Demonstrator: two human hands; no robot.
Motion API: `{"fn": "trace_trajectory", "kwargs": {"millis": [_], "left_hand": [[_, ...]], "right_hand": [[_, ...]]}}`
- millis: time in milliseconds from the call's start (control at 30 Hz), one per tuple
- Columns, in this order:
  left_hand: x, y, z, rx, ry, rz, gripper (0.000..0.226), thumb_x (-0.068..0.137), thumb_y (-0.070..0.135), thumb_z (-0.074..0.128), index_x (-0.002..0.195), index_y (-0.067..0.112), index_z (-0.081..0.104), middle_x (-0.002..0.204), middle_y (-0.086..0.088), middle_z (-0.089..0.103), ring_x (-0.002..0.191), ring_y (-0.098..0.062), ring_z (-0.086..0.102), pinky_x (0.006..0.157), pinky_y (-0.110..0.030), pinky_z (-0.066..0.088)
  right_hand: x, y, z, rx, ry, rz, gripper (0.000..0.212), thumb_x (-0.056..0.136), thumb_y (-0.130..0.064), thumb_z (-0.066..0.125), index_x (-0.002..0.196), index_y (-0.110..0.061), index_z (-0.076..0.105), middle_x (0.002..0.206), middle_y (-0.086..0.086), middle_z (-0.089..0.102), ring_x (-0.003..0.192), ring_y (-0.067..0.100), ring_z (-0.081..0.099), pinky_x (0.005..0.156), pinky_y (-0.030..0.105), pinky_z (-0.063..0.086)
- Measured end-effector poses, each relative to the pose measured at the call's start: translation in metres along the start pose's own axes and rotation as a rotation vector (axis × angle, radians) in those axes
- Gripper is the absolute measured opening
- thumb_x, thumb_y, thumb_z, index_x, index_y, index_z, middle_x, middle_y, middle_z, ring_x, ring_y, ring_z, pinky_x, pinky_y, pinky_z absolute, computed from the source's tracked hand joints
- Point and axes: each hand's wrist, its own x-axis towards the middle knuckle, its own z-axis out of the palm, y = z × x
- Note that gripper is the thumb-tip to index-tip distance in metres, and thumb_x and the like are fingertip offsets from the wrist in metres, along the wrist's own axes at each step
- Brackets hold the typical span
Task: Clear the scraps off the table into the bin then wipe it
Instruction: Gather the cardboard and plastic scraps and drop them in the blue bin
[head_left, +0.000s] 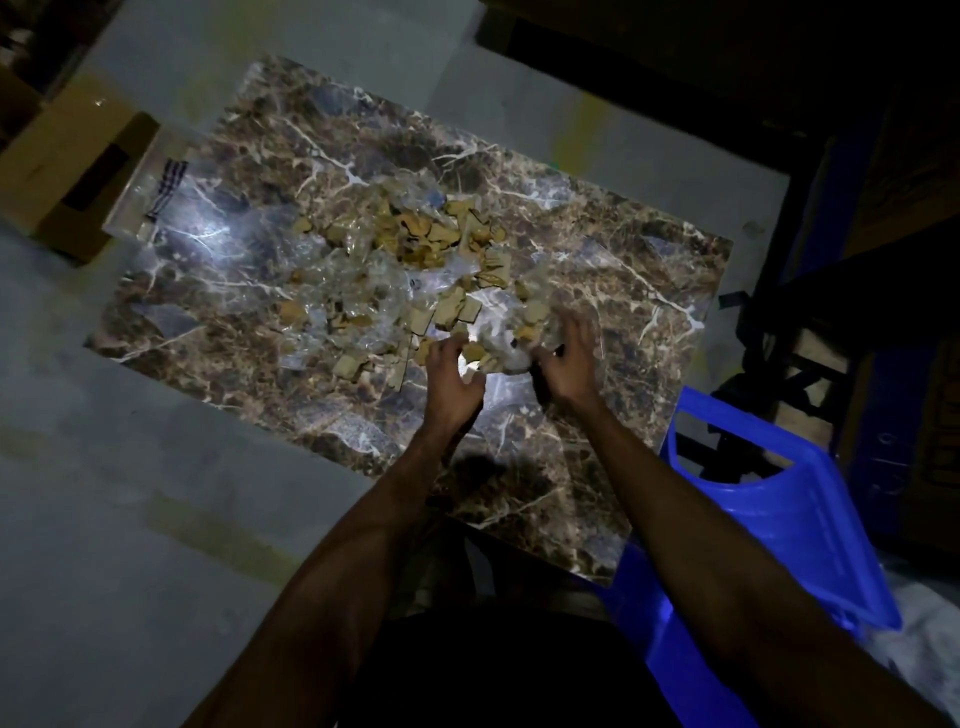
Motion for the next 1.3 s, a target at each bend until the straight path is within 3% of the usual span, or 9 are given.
{"fn": "trace_trajectory", "kwargs": {"millis": [100, 200, 400, 600, 700, 767, 967, 1167, 1300], "left_hand": [[-0.001, -0.002, -0.003, -0.012, 0.113, 0.035, 0.042, 0.096, 0.009, 0.065, 0.137, 0.009, 0.055, 0.133, -0.008, 0.046, 0.123, -0.024, 0.051, 0.105, -0.033, 0.046], [-0.002, -0.008, -0.001, -0.029, 0.150, 0.078, 0.038, 0.105, 0.019, 0.055, 0.140, 0.005, 0.053, 0.141, -0.011, 0.045, 0.129, -0.022, 0.049, 0.108, -0.037, 0.046], [0.000, -0.016, 0.020, -0.142, 0.271, 0.073, 0.044, 0.109, 0.025, 0.048, 0.149, 0.007, 0.050, 0.157, -0.009, 0.044, 0.149, -0.024, 0.039, 0.121, -0.044, 0.036], [0.012, 0.006, 0.050, -0.364, 0.267, -0.031, 0.038, 0.109, 0.018, 0.047, 0.143, 0.005, 0.056, 0.148, -0.008, 0.057, 0.142, -0.025, 0.048, 0.116, -0.055, 0.039], [0.020, 0.014, 0.063, -0.472, 0.181, -0.085, 0.043, 0.108, 0.030, 0.046, 0.140, 0.005, 0.058, 0.145, -0.011, 0.059, 0.139, -0.028, 0.052, 0.115, -0.058, 0.040], [0.021, 0.016, 0.064, -0.528, 0.146, -0.104, 0.043, 0.107, 0.033, 0.047, 0.138, 0.005, 0.061, 0.143, -0.011, 0.061, 0.136, -0.025, 0.055, 0.114, -0.055, 0.043], [0.014, 0.033, 0.064, -0.632, 0.087, -0.228, 0.032, 0.106, 0.023, 0.047, 0.130, 0.020, 0.069, 0.120, 0.013, 0.071, 0.110, 0.001, 0.065, 0.096, -0.021, 0.051], [0.005, 0.047, 0.058, -0.721, 0.235, -0.186, 0.028, 0.103, 0.011, 0.050, 0.122, 0.006, 0.070, 0.126, -0.012, 0.071, 0.124, -0.026, 0.064, 0.107, -0.040, 0.051], [-0.001, 0.061, 0.046, -0.783, 0.240, -0.180, 0.026, 0.106, 0.003, 0.048, 0.122, 0.003, 0.068, 0.127, -0.018, 0.069, 0.123, -0.028, 0.064, 0.103, -0.032, 0.052]], "right_hand": [[-0.018, -0.005, 0.005, 0.160, -0.010, -0.012, 0.048, 0.088, -0.031, 0.072, 0.133, -0.022, 0.059, 0.134, 0.003, 0.045, 0.122, 0.012, 0.048, 0.100, 0.018, 0.043], [-0.019, -0.002, 0.007, 0.304, 0.096, 0.024, 0.030, 0.092, -0.024, 0.069, 0.119, -0.014, 0.062, 0.129, 0.007, 0.044, 0.118, 0.011, 0.056, 0.103, 0.027, 0.050], [0.003, -0.006, 0.012, 0.271, 0.159, 0.008, 0.041, 0.108, -0.019, 0.055, 0.148, -0.010, 0.048, 0.157, 0.006, 0.041, 0.128, -0.027, 0.037, 0.102, 0.001, 0.034], [-0.005, 0.008, 0.062, 0.218, 0.116, -0.007, 0.035, 0.108, -0.028, 0.048, 0.142, -0.022, 0.055, 0.149, -0.007, 0.049, 0.136, -0.012, 0.040, 0.111, 0.008, 0.030], [-0.022, 0.009, 0.083, 0.311, 0.127, -0.025, 0.032, 0.110, -0.018, 0.047, 0.136, -0.006, 0.061, 0.143, 0.003, 0.061, 0.134, 0.015, 0.056, 0.112, 0.028, 0.042], [-0.028, 0.003, 0.089, 0.429, 0.149, 0.019, 0.033, 0.110, -0.015, 0.047, 0.136, 0.001, 0.060, 0.138, 0.011, 0.064, 0.129, 0.027, 0.060, 0.108, 0.032, 0.046], [-0.025, -0.007, 0.082, 0.653, 0.140, 0.159, 0.042, 0.108, -0.011, 0.050, 0.146, 0.006, 0.051, 0.147, 0.017, 0.057, 0.138, 0.029, 0.055, 0.112, 0.044, 0.048], [-0.029, -0.020, 0.072, 0.667, 0.166, 0.252, 0.037, 0.101, -0.021, 0.058, 0.133, -0.002, 0.063, 0.135, 0.017, 0.065, 0.129, 0.031, 0.060, 0.111, 0.057, 0.047], [-0.035, -0.040, 0.065, 0.636, 0.185, 0.204, 0.029, 0.102, -0.020, 0.056, 0.124, -0.003, 0.066, 0.127, 0.016, 0.065, 0.124, 0.028, 0.061, 0.109, 0.054, 0.048]]}}
